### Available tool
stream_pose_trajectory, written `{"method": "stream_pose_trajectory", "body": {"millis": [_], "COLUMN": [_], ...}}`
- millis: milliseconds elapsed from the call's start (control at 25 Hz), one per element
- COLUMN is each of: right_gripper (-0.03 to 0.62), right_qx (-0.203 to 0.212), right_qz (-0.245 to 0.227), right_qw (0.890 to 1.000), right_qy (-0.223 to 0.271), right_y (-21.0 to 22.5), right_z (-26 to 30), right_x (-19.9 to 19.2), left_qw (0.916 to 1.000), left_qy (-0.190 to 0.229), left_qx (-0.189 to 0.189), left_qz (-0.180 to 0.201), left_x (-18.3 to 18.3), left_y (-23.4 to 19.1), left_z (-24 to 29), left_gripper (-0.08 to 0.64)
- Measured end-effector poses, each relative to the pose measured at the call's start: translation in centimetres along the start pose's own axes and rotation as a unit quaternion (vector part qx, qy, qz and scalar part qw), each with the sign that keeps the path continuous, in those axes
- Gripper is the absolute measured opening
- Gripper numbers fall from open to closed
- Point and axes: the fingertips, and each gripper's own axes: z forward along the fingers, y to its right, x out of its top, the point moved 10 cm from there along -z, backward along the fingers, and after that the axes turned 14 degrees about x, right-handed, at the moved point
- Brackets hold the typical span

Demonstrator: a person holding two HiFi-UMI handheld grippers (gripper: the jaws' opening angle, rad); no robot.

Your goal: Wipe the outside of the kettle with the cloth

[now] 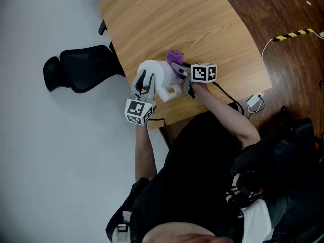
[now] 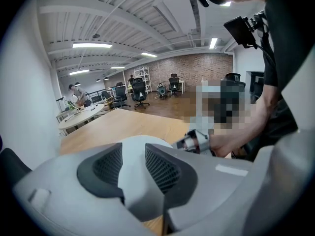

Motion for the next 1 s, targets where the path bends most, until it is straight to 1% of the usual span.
{"method": "stream_pose_trajectory", "body": {"millis": [80, 120, 160, 200, 240, 280, 320, 360, 400, 440, 480, 520, 560, 600, 640, 720, 760, 800, 840, 880, 920, 960, 1000], "right_gripper": [0.046, 0.046, 0.051, 0.051, 0.051, 0.052, 0.051, 0.051, 0.051, 0.051, 0.051, 0.051, 0.051, 0.051, 0.051, 0.051, 0.05, 0.05, 0.049, 0.051, 0.051, 0.051, 0.051], "right_qx": [-0.079, -0.107, -0.123, -0.13, -0.128, -0.113, -0.08, -0.026, 0.041, 0.109, 0.163, 0.192, 0.197, 0.184, 0.159, 0.086, 0.041, -0.005, -0.046, -0.079, -0.101, -0.113, -0.117], "right_qz": [0.039, 0.049, 0.053, 0.052, 0.048, 0.043, 0.035, 0.024, 0.009, -0.007, -0.026, -0.045, -0.057, -0.057, -0.041, 0.005, 0.022, 0.035, 0.047, 0.059, 0.071, 0.08, 0.082], "right_qw": [0.996, 0.993, 0.99, 0.989, 0.989, 0.99, 0.994, 0.998, 0.998, 0.994, 0.986, 0.98, 0.978, 0.98, 0.985, 0.995, 0.997, 0.997, 0.994, 0.99, 0.987, 0.984, 0.984], "right_qy": [-0.02, -0.032, -0.042, -0.052, -0.061, -0.065, -0.062, -0.05, -0.036, -0.026, -0.025, -0.033, -0.045, -0.055, -0.057, -0.054, -0.06, -0.074, -0.089, -0.101, -0.107, -0.11, -0.109], "right_y": [4.4, 5.9, 6.7, 6.7, 6.0, 4.7, 2.8, 0.5, -2.0, -4.4, -6.4, -7.7, -7.8, -7.0, -5.3, -1.1, 0.8, 2.5, 3.9, 4.8, 5.4, 5.5, 5.1], "right_z": [-1.6, -2.1, -2.4, -2.4, -2.3, -2.2, -2.1, -2.2, -2.2, -2.1, -2.0, -1.9, -1.9, -2.0, -2.3, -3.2, -3.7, -4.0, -4.4, -4.6, -4.7, -4.7, -4.7], "right_x": [-1.5, -2.0, -2.2, -2.1, -1.7, -1.3, -0.9, -0.6, -0.4, -0.3, -0.4, -0.5, -0.8, -1.3, -2.0, -3.3, -3.9, -4.5, -4.9, -5.1, -5.2, -4.9, -4.5], "left_qw": [1.0, 1.0, 1.0, 1.0, 1.0, 1.0, 1.0, 1.0, 1.0, 1.0, 1.0, 0.9999, 0.9999, 1.0, 1.0, 1.0, 1.0, 1.0, 1.0, 1.0, 1.0, 1.0, 1.0], "left_qy": [0.0, 0.0, 0.0, 0.001, 0.001, 0.002, 0.003, 0.003, 0.004, 0.005, 0.006, 0.006, 0.006, 0.006, 0.006, 0.006, 0.006, 0.006, 0.006, 0.007, 0.006, 0.006, 0.005], "left_qx": [0.002, 0.003, 0.003, 0.004, 0.004, 0.004, 0.003, 0.003, 0.003, 0.004, 0.005, 0.006, 0.006, 0.006, 0.005, 0.005, 0.005, 0.006, 0.006, 0.007, 0.007, 0.006, 0.006], "left_qz": [0.0, 0.0, 0.0, 0.0, 0.0, 0.0, 0.0, 0.001, 0.002, 0.003, 0.004, 0.005, 0.005, 0.005, 0.004, 0.004, 0.004, 0.003, 0.003, 0.003, 0.003, 0.003, 0.003], "left_x": [-0.1, -0.1, -0.1, -0.1, -0.1, 0.0, 0.0, 0.0, 0.0, 0.1, 0.2, 0.4, 0.5, 0.7, 0.7, 0.3, 0.1, 0.0, -0.1, -0.1, 0.0, 0.1, 0.1], "left_y": [0.1, 0.1, 0.1, 0.1, 0.0, 0.0, 0.0, 0.1, 0.2, 0.2, 0.3, 0.4, 0.5, 0.5, 0.4, 0.3, 0.2, 0.1, 0.0, 0.1, 0.1, 0.1, 0.2], "left_z": [0.0, 0.0, 0.0, 0.0, 0.0, 0.0, 0.0, -0.1, -0.2, -0.3, -0.3, -0.3, -0.3, -0.2, -0.2, -0.3, -0.3, -0.3, -0.3, -0.2, -0.1, -0.1, -0.1], "left_gripper": [0.02, 0.02, 0.02, 0.02, 0.02, 0.02, 0.02, 0.02, 0.021, 0.021, 0.021, 0.021, 0.021, 0.021, 0.021, 0.021, 0.021, 0.021, 0.021, 0.021, 0.021, 0.021, 0.021]}}
